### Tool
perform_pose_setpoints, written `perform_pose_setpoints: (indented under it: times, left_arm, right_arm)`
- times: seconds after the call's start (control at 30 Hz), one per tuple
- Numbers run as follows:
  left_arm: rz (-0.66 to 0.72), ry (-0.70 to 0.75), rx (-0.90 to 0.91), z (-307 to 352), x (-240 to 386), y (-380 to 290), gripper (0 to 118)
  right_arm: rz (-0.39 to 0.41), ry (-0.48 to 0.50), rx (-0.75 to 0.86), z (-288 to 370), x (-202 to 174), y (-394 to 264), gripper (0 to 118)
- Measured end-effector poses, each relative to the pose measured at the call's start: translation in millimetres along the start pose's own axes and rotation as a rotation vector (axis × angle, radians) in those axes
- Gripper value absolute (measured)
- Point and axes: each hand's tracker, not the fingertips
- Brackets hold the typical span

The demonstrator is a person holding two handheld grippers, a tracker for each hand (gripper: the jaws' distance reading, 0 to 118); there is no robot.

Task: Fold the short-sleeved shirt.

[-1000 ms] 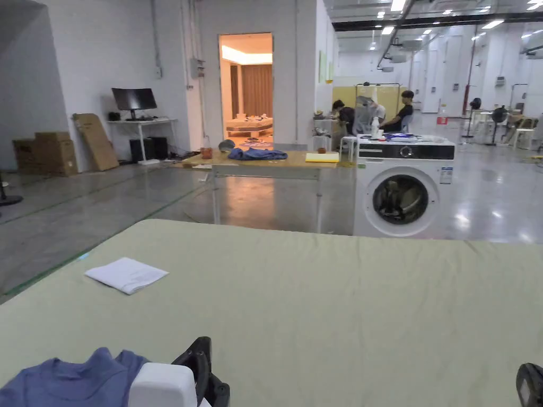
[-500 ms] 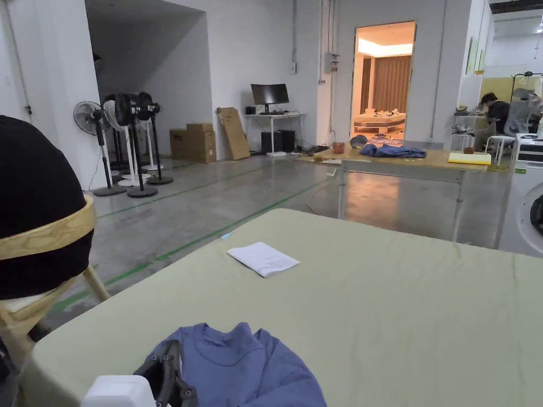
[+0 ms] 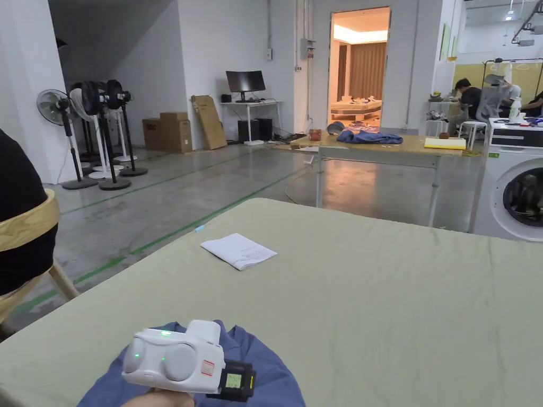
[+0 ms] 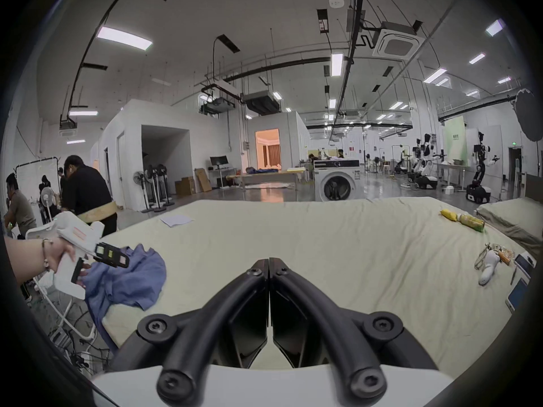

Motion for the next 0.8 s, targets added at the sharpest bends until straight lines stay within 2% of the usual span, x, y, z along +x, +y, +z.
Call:
perform_pose_setpoints:
  times: [0.1,0.13,0.17,0.2,0.4,0.43,0.47,0.5,0.53,0.6,0.7,0.8]
  left_arm:
    - [-0.077,0.131,-0.103,-53.8,11.5,-6.8,97]
    - [-0.056,0.134,-0.134,-69.9,9.4,-9.8,108]
    - [0.018,0.093,-0.06,-72.2,1.6,-12.4,108]
    - [0.051,0.097,-0.083,-72.3,3.7,-9.7,108]
    - [0.044,0.085,-0.024,-54.7,-3.3,-18.4,107]
    - [0.042,0.075,-0.016,-54.7,-4.9,-17.2,100]
    - [0.046,0.08,0.002,-47.9,-5.7,-18.8,77]
    - [0.031,0.087,0.023,-41.5,-5.7,-19.1,41]
    - [-0.007,0.093,0.086,-30.4,-5.5,-19.3,0]
    - [-0.064,0.184,0.087,-6.7,-5.3,-21.2,0]
    - [0.027,0.101,0.255,43.9,-25.9,-17.1,0]
    - [-0.061,0.127,0.428,103.1,-31.3,9.4,0]
  right_arm:
    - [0.027,-0.008,-0.043,-1.3,3.1,-4.9,0]
    - [0.034,-0.012,-0.054,-1.8,4.0,-5.9,0]
    - [0.039,-0.015,-0.063,-2.3,4.7,-6.9,0]
    - [0.04,-0.018,-0.068,-2.5,5.1,-7.6,0]
    - [-0.008,-0.016,-0.101,-5.4,4.9,-17.5,0]
    - [-0.016,-0.012,-0.107,-6.7,4.3,-18.6,0]
    - [-0.023,-0.007,-0.115,-7.6,3.7,-18.9,0]
    - [-0.026,0.0,-0.122,-8.2,0.1,-16.9,0]
    - [-0.028,0.011,-0.125,-8.2,-0.4,-16.0,0]
    - [-0.022,0.021,-0.112,-5.2,-0.9,-13.3,0]
    - [-0.01,0.025,-0.085,1.5,-0.3,-8.9,0]
    - [-0.002,0.035,-0.078,6.9,3.4,-4.3,0]
